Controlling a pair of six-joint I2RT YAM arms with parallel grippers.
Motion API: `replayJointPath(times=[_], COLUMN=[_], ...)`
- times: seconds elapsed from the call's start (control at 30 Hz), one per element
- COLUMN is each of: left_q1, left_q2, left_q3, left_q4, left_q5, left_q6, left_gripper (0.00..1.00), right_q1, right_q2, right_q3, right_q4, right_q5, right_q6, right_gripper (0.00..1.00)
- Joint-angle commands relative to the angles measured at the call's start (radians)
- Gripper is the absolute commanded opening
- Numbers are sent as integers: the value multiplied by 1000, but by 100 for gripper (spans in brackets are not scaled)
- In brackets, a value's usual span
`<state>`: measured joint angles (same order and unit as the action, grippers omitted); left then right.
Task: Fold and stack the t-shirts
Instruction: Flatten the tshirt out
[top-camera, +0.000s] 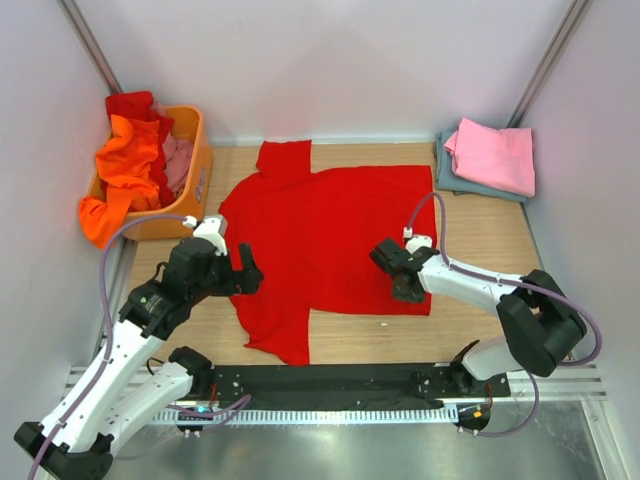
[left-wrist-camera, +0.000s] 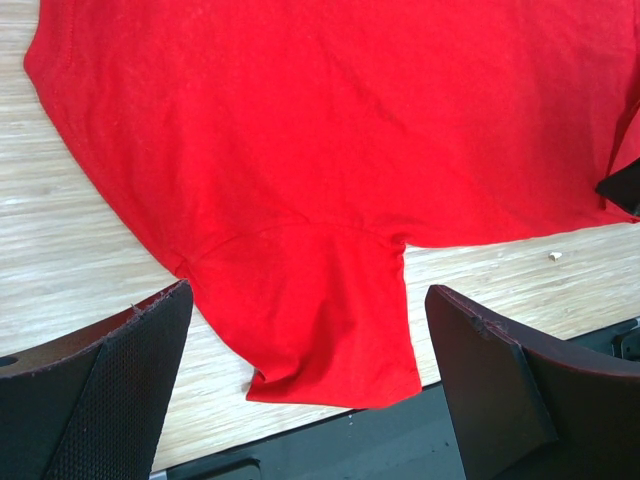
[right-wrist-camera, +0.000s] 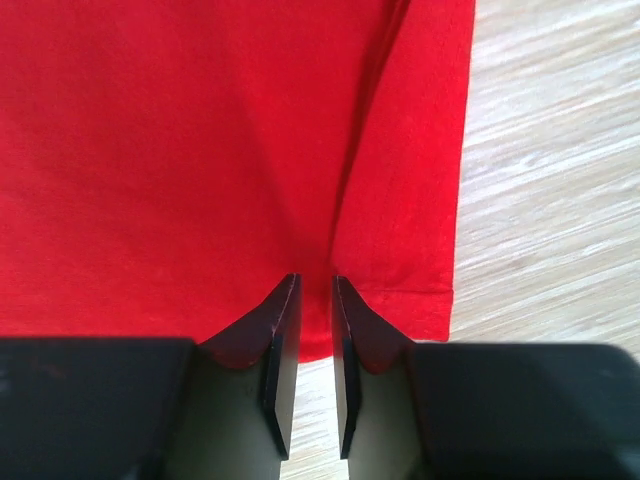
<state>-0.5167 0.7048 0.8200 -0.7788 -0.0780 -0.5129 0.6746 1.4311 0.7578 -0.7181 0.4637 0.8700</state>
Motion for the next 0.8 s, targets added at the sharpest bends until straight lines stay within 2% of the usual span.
replayJointPath(times=[0.0, 0.13, 0.23, 0.3, 0.33, 0.57, 0.77], left_q1=[-3, -3, -3, -3, -3, -5, -6], left_q2=[-7, -8, -5, -5, -4, -2, -1], left_q3=[1, 1, 1, 1, 1, 1, 1], left_q4=[30, 30, 30, 30, 30, 32, 33], left_q5=[-5, -5, -5, -2, -3, 0, 7], left_q6=[10, 10, 11, 11, 11, 11, 13], left_gripper=[99, 100, 100, 100, 100, 100, 100], right_q1=[-18, -27, -29, -32, -32, -47, -130], right_q2=[-27, -64, -84, -101, -107, -204, -412], right_q3=[-43, -92, -106, -104, -107, -91, -92], right_q4=[40, 46, 40, 25, 22, -66, -181], right_q5=[-13, -40, -42, -40, -42, 26, 91], right_q6=[-2, 6, 15, 20, 20, 49, 168], right_gripper=[24, 22, 14, 3, 1, 1, 1])
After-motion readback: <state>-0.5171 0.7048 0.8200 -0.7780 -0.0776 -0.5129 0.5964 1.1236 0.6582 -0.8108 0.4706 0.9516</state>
